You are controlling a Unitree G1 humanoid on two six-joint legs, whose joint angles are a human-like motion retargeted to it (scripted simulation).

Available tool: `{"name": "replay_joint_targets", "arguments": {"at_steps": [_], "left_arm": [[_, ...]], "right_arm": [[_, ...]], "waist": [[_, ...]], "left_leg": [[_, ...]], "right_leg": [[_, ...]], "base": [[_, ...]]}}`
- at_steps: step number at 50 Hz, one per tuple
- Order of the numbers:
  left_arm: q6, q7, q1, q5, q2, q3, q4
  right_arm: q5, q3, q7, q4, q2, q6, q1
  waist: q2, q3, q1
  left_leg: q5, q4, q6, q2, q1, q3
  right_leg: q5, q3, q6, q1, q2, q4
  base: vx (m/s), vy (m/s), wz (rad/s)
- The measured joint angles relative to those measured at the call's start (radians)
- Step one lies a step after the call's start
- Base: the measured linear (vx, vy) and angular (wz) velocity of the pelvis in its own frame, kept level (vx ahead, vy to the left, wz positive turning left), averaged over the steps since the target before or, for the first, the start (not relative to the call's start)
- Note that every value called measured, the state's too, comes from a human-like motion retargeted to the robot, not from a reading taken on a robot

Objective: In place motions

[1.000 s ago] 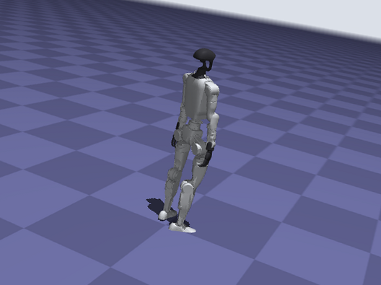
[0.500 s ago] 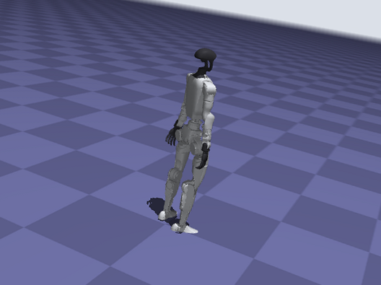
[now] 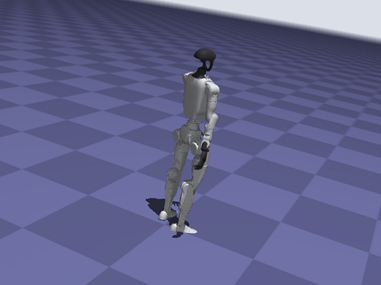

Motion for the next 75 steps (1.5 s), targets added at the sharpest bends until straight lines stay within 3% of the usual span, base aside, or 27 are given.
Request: {"name": "replay_joint_targets", "arguments": {"at_steps": [4,8,15,20,25,28,31,35,37,43,50,57,60,65,70,72,75], "left_arm": [[0.111,-0.038,0.18,0.021,0.066,0.043,0.12],[0.222,-0.033,0.413,0.051,0.116,0.079,0.12],[0.255,-0.051,0.688,0.089,0.142,0.224,0.12],[0.28,-0.032,0.7,-0.041,0.124,0.249,0.12],[0.236,0.029,0.541,-0.057,0.082,0.106,0.12],[0.213,0.057,0.376,-0.025,0.082,0.017,0.12],[0.19,0.046,0.177,-0.017,0.081,-0.037,0.12],[0.147,-0.006,-0.082,-0.015,0.055,-0.029,0.081],[0.121,-0.026,-0.168,-0.019,0.037,-0.013,0.001],[0.012,-0.041,-0.312,-0.009,-0.002,-0.02,-0.244],[-0.067,0.071,-0.251,0.077,0.007,-0.082,-0.312],[-0.101,0.056,0.069,-0.002,0.019,-0.042,-0.061],[-0.083,0.081,0.259,-0.074,0.03,0.108,0.117],[0.109,0.061,0.652,-0.152,0.047,0.22,0.12],[0.276,-0.136,0.872,0.073,0.074,0.263,0.12],[0.289,-0.202,0.894,0.128,0.09,0.264,0.12],[0.291,-0.18,0.869,0.116,0.105,0.263,0.12]], "right_arm": [[-0.154,0.125,0.103,-0.043,0.091,-0.068,-0.211],[-0.147,0.193,0.216,-0.288,0.169,-0.181,-0.319],[0.024,0.194,0.34,-0.578,0.234,-0.34,-0.425],[-0.058,0.198,0.385,-0.635,0.212,-0.383,-0.41],[-0.199,0.19,0.286,-0.503,0.174,-0.324,-0.293],[-0.256,0.084,0.198,-0.337,0.14,-0.249,-0.199],[-0.238,-0.068,0.144,-0.134,0.063,-0.149,-0.106],[-0.094,-0.219,0.183,0.0,-0.074,0.021,0.075],[0.003,-0.282,0.161,0.0,-0.123,0.044,0.18],[0.24,-0.406,-0.038,0.0,-0.178,-0.016,0.406],[0.254,-0.331,-0.038,0.0,-0.129,-0.005,0.338],[0.03,-0.01,0.153,-0.008,0.011,0.02,-0.047],[-0.146,0.095,0.317,-0.14,0.121,-0.032,-0.244],[-0.133,0.212,0.464,-0.444,0.259,-0.206,-0.436],[-0.042,0.282,0.401,-0.562,0.326,-0.421,-0.544],[-0.048,0.296,0.367,-0.564,0.326,-0.447,-0.554],[-0.101,0.296,0.373,-0.535,0.306,-0.442,-0.52]], "waist": [[0.011,0.003,0.017],[0.017,0.012,0.024],[0.014,0.002,0.028],[0.023,0.003,-0.016],[0.033,-0.001,-0.064],[0.024,0.004,-0.048],[0.011,0.011,-0.048],[0.001,0.023,-0.068],[-0.005,0.03,-0.072],[-0.018,0.036,-0.055],[-0.004,0.026,-0.022],[0.02,-0.007,-0.01],[0.033,0.01,-0.002],[0.049,0.025,-0.01],[0.044,0.022,-0.013],[0.035,0.026,-0.018],[0.023,0.023,-0.027]], "left_leg": [[-0.008,-0.002,-0.006,0.008,0.018,0.018],[-0.019,0.002,-0.013,0.019,0.027,0.038],[-0.029,0.012,-0.017,0.023,0.012,0.025],[-0.017,-0.001,-0.014,0.022,-0.002,-0.014],[-0.019,-0.01,-0.009,0.017,0.0,0.008],[-0.026,-0.01,-0.005,0.011,0.012,0.049],[-0.029,-0.006,0.001,0.002,0.017,0.052],[-0.027,0.0,0.009,-0.008,0.016,0.022],[-0.026,0.002,0.011,-0.014,0.013,0.011],[-0.026,0.012,0.008,-0.018,0.0,-0.003],[-0.026,0.014,0.005,-0.015,-0.007,-0.016],[-0.031,-0.003,-0.003,-0.003,0.013,-0.004],[-0.04,-0.011,-0.013,0.012,0.047,0.043],[-0.053,-0.023,-0.027,0.033,0.083,0.108],[-0.057,-0.027,-0.038,0.051,0.092,0.132],[-0.056,-0.026,-0.039,0.053,0.092,0.126],[-0.053,-0.024,-0.04,0.052,0.083,0.106]], "right_leg": [[0.001,0.019,0.002,-0.005,0.006,0.008],[-0.001,0.043,0.008,-0.018,0.009,0.021],[-0.027,0.074,0.024,-0.044,0.003,0.064],[-0.038,0.105,0.048,-0.066,-0.004,0.112],[-0.051,0.154,0.046,-0.089,-0.009,0.142],[-0.048,0.166,0.037,-0.09,-0.014,0.139],[-0.036,0.12,0.033,-0.062,-0.024,0.109],[-0.021,0.073,0.038,-0.023,-0.029,0.07],[-0.016,0.059,0.038,-0.007,-0.027,0.049],[-0.008,0.043,0.042,0.01,-0.029,0.021],[-0.011,0.029,0.04,0.01,-0.025,0.02],[-0.001,0.04,0.031,-0.004,-0.008,0.018],[0.01,0.088,0.025,-0.015,0.007,0.024],[0.022,0.151,0.019,-0.035,0.03,0.03],[0.024,0.173,0.021,-0.045,0.045,0.034],[0.022,0.167,0.022,-0.041,0.045,0.034],[0.016,0.152,0.024,-0.036,0.044,0.031]], "base": [[-0.01,-0.01,-0.19],[0.0,-0.01,-0.27],[0.04,0.0,0.12],[0.01,0.01,0.37],[0.02,0.05,-0.21],[-0.01,0.03,-0.61],[-0.01,0.02,-0.05],[0.01,0.01,0.39],[-0.01,-0.01,0.31],[0.0,0.0,0.04],[0.0,0.01,0.03],[0.04,-0.01,-0.12],[-0.02,-0.06,-0.78],[0.02,-0.07,-0.65],[0.01,-0.1,-0.24],[-0.02,-0.13,0.14],[0.0,-0.09,0.33]]}}
